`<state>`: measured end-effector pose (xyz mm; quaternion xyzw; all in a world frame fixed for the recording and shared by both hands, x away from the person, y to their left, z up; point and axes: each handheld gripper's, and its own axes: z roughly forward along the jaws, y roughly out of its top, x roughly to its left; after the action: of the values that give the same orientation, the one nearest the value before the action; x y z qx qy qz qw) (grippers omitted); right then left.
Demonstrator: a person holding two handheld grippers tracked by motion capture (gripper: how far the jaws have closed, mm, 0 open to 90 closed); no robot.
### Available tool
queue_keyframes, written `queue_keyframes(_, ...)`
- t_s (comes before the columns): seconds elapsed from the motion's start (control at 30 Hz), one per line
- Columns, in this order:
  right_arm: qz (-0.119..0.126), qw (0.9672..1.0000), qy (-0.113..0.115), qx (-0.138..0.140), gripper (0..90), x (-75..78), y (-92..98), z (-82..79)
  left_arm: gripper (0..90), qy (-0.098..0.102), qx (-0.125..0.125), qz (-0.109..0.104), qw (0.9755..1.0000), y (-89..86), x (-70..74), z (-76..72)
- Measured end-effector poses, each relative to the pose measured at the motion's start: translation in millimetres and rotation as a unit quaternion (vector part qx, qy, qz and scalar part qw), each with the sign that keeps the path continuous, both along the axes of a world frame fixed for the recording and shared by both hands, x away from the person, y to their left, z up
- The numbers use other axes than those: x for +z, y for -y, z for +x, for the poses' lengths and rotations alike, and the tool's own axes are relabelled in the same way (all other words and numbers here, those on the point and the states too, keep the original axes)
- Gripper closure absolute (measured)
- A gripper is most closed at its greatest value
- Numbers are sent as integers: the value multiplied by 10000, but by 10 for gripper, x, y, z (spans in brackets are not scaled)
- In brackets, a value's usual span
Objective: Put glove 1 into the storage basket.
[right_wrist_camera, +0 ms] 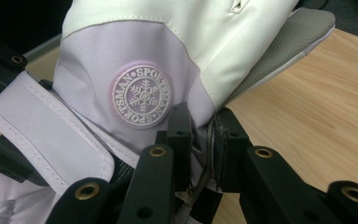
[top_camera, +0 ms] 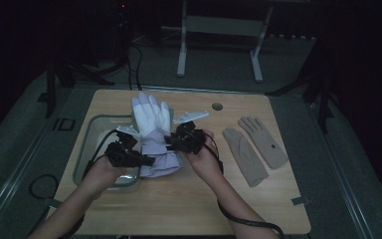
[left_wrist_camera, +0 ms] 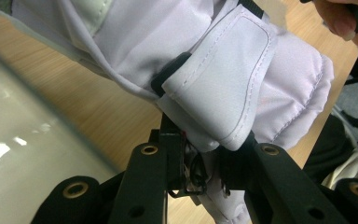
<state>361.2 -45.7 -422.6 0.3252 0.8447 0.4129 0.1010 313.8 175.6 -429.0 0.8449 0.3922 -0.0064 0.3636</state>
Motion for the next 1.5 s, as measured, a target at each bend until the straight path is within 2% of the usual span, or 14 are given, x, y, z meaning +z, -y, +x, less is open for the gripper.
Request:
queue_keyframes(0.33,226,9996,-14,195,790,103,-570,24,754,18,228,156,9996,-580,157,-75)
queue_keyframes(0.6,467,9979,-247,383,790,-23,-1095,42,753,-293,367,354,9983,-1105,150,-101)
queue_keyframes(0.63,467,9979,-247,383,790,-23,-1095,42,754,-293,367,354,9983,-1105,150,-101)
queue_keyframes(0.67,474,9978,-266,392,790,-40,-1164,42,754,-351,360,417,9979,-1207,146,-94)
queue_keyframes(0.77,515,9973,-336,405,789,-117,-1350,53,753,-457,319,530,9970,-1324,94,-50)
queue_keyframes(0.9,477,9970,-545,277,789,-367,-1444,104,752,-738,298,560,9953,-1359,-155,55)
queue_keyframes(1.07,286,9961,-820,147,787,-638,-1398,138,748,-986,364,394,9937,-1300,-457,96)
queue_keyframes(1.13,199,9964,-821,103,786,-667,-1376,131,742,-1012,393,292,9937,-1276,-519,97)
queue_keyframes(1.2,76,9971,-749,65,783,-648,-1365,121,736,-1005,410,311,9936,-1241,-543,92)
queue_keyframes(1.23,33,9969,-783,49,779,-656,-1356,126,735,-1023,408,334,9934,-1221,-559,93)
queue_keyframes(1.3,-50,9950,-1001,4,774,-690,-1335,157,735,-1075,416,411,9925,-1179,-606,95)
queue_keyframes(1.37,-142,9929,-1181,-4,771,-741,-1333,180,735,-1184,442,399,9912,-1169,-648,101)
queue_keyframes(1.43,-268,9914,-1277,41,766,-797,-1347,190,734,-1268,480,424,9899,-1166,-701,101)
queue_keyframes(1.5,-402,9916,-1227,95,745,-792,-1368,185,718,-1313,529,433,9890,-1171,-733,101)
